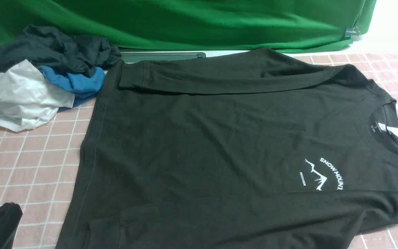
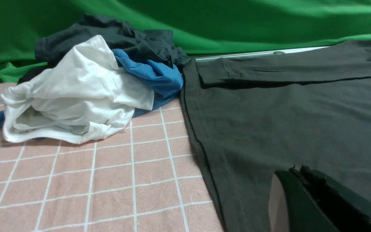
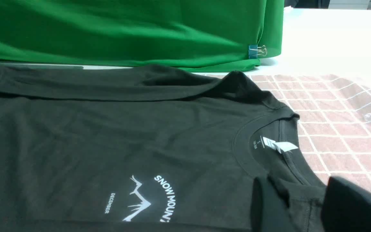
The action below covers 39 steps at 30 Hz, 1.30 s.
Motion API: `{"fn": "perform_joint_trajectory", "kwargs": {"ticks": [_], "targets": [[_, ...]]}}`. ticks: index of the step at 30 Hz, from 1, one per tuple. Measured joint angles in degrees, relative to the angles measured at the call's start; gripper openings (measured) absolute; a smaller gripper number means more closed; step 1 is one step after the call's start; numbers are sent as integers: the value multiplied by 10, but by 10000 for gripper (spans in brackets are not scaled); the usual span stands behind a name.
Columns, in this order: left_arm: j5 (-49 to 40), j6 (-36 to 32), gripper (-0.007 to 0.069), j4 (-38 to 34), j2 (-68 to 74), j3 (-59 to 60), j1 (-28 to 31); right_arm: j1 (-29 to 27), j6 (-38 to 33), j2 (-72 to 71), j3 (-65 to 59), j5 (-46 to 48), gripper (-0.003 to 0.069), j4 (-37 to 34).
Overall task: Fold a long-sleeved shirt over a pink coffee tablecloth.
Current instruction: 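Grasp the left edge of the dark T-shirt lying flat on the table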
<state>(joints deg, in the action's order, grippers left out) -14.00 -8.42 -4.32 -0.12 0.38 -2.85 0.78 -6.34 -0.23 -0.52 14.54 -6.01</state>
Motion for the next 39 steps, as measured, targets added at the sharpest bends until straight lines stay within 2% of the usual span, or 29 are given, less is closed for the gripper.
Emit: {"fn": "perform_joint_trajectory", "kwargs": {"ticks": [30, 31, 36, 39], "targets": [[6, -2, 20, -1, 0, 0, 0, 0, 0, 0, 0, 0, 240, 0], [17, 1, 20, -6, 0, 0, 0, 0, 0, 0, 0, 0, 240, 0], [123, 102, 20, -135, 0, 0, 0, 0, 0, 0, 0, 0, 240, 0], [165, 140, 20, -173, 0, 0, 0, 0, 0, 0, 0, 0, 240, 0]]}}
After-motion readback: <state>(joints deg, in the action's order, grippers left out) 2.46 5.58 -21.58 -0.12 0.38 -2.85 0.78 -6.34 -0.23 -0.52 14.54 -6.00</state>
